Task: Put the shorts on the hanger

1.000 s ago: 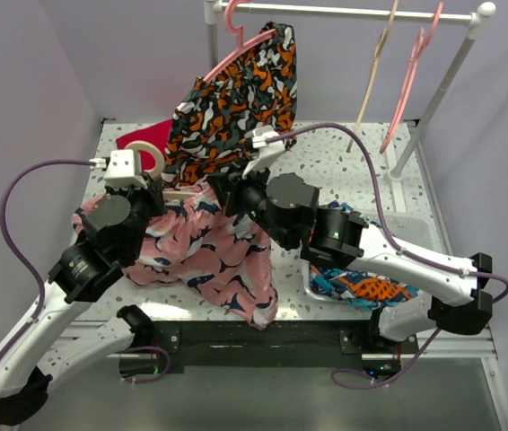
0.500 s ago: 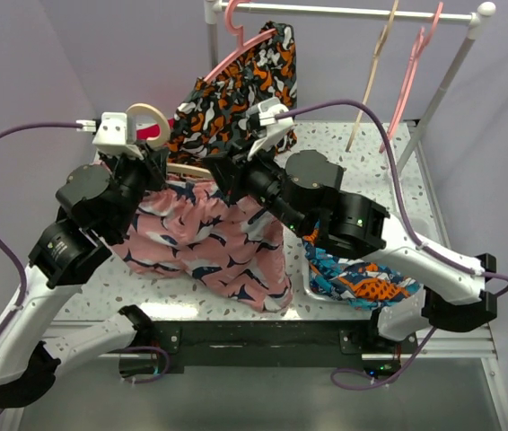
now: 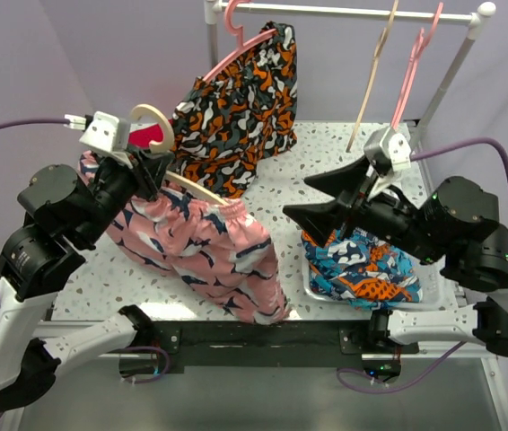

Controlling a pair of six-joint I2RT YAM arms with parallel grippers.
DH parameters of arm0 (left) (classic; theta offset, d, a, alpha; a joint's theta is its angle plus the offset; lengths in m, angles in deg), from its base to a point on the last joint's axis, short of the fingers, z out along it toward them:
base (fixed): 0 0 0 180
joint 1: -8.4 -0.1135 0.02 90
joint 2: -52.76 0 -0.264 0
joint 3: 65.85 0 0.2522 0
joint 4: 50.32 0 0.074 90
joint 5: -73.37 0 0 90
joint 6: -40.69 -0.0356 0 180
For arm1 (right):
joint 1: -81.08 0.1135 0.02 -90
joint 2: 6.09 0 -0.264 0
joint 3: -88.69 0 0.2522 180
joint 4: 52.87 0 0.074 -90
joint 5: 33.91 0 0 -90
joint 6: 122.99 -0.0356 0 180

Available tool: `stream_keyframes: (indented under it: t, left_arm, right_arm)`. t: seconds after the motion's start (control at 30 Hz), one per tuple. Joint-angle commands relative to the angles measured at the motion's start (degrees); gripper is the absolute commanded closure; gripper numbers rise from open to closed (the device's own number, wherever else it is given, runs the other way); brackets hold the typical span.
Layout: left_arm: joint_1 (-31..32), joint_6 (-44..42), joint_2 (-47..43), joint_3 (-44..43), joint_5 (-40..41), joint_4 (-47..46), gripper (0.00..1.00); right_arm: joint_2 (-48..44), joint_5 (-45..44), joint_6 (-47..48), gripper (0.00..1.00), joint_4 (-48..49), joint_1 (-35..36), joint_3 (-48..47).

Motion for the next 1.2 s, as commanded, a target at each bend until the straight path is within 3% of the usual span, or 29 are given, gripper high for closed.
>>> stream_keyframes:
  t: [0.0,0.23,0.5,0.63,0.83,1.17]
  left_arm:
    - [-0.1,-1.2,-2.4,3.5,-6.3,-1.2,1.00]
    - [-0.2,-0.3,-4.9,10.3,-5.5,-3.6,1.00]
    - [-0.1,0.2,-6.5,16.4,-3.2,-6.6,1.00]
    - [-0.1,-0.1,-7.2,17.2,-2.4,-7.0,1.00]
    - [-0.1,0.3,-7.4,17.5,-2.7,-8.4,1.00]
    - [-0.1,0.8,-6.7,17.7,-3.4,-9.2,1.00]
  right_arm:
    - [1.4,8.5,1.3,0.30,-9.2,0.3,4.4]
    - [3.2,14.0,-2.3,0.28,-10.8,0.3,8.6]
    - [7.0,12.0,-3.5,0.26,-12.9,0.3,5.4]
    - [5.0,5.1,-4.2,0.25,-15.9,0.3,3.1]
    - [6.3,14.9,-5.3,0.28,-16.0,0.3,4.4]
    - [14.8,14.3,-2.7,0.31,-16.4,0.3,2.8]
